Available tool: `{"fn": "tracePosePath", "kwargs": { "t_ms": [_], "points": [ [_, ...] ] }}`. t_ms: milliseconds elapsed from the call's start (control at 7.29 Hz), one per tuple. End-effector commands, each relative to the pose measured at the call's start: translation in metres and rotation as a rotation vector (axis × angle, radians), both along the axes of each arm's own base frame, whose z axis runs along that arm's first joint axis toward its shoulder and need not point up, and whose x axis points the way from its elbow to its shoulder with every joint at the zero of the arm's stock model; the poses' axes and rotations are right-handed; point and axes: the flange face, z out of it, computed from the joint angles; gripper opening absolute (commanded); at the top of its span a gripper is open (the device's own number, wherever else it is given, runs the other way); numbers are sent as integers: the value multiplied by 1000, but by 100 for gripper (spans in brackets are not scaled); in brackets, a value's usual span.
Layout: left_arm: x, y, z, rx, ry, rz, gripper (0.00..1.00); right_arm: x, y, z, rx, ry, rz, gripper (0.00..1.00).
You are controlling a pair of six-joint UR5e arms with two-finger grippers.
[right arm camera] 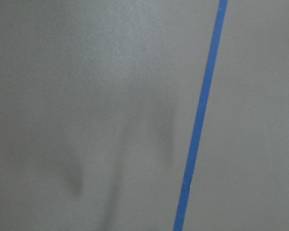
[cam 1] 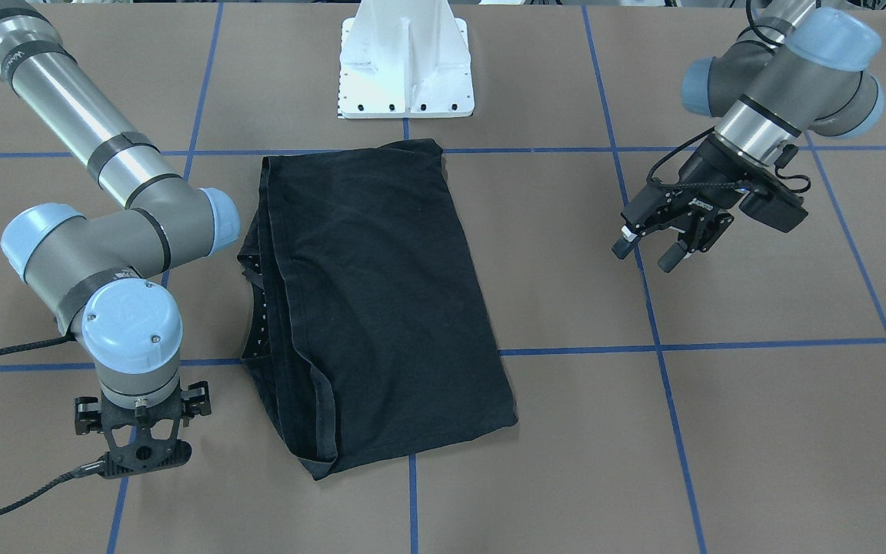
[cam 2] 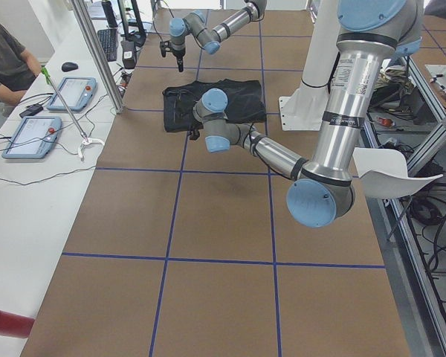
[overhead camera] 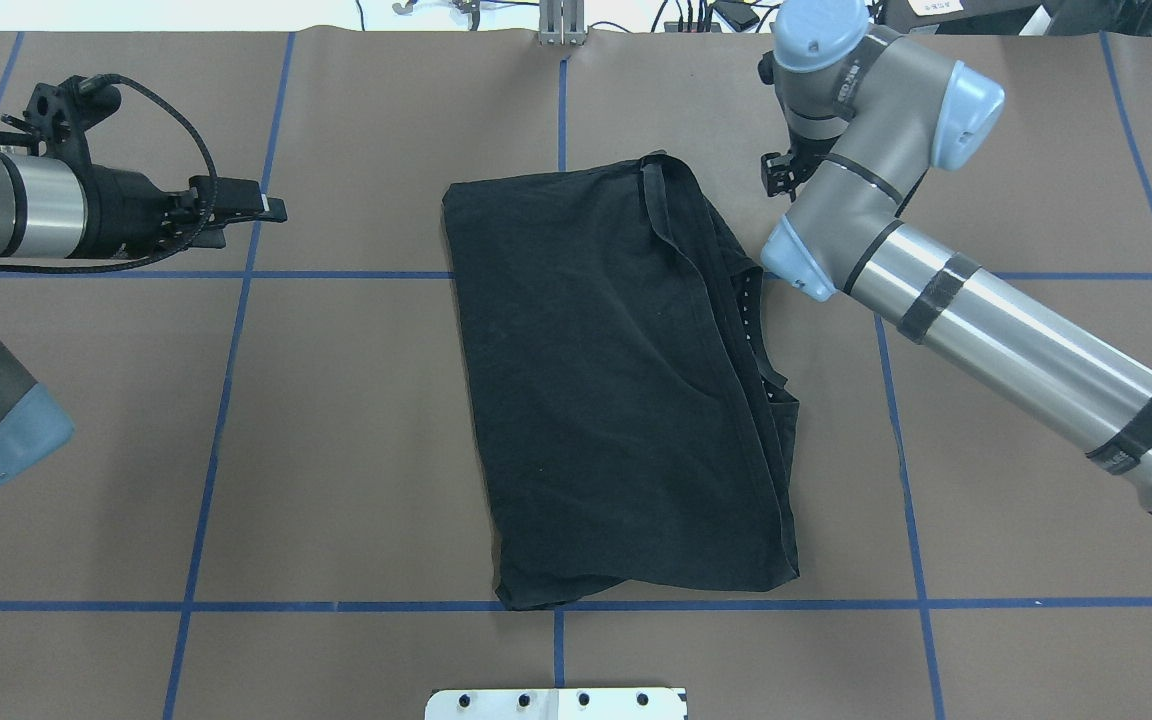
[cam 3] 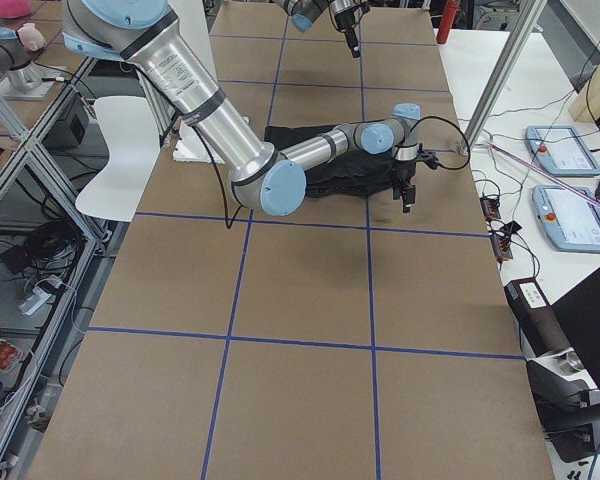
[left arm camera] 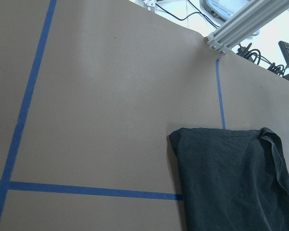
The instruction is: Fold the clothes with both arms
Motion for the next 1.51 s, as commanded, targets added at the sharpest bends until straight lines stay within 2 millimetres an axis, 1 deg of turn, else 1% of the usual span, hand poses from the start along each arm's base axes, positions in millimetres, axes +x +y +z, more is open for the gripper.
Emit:
{"fn": "tracePosePath", "kwargs": {
  "t_ms": [0,137,274,411,548,685,822,960,1097,1234,1371],
  "points": [
    [-2,4,0,0,1,0,100,-5,-5,-30,-5,-50,16,95],
    [-3,4,-1,2,3,-1,100,-24,1,-55,-28,-95,56,95],
    [-3,5,3,-3,-2,-1,100,-48,8,-88,-38,-132,91,95],
    [-4,5,4,-3,-4,-4,100,-67,12,-112,-46,-155,109,95],
    [-7,7,5,-4,-5,-5,100,-86,19,-127,-58,-170,120,95],
    [-10,11,3,2,0,-5,100,-105,13,-142,-64,-182,132,95],
    [-13,12,4,3,-4,-17,100,-117,10,-125,-61,-194,139,95],
    [-15,15,5,5,-7,-32,100,-124,5,-122,-55,-203,137,95],
    [-16,15,4,7,-6,-34,100,-125,4,-120,-57,-199,137,95],
    [-16,15,2,9,-4,-34,100,-127,2,-130,-57,-205,139,95],
    [-17,16,2,10,-3,-35,100,-130,1,-121,-65,-193,135,95]
  ]
}}
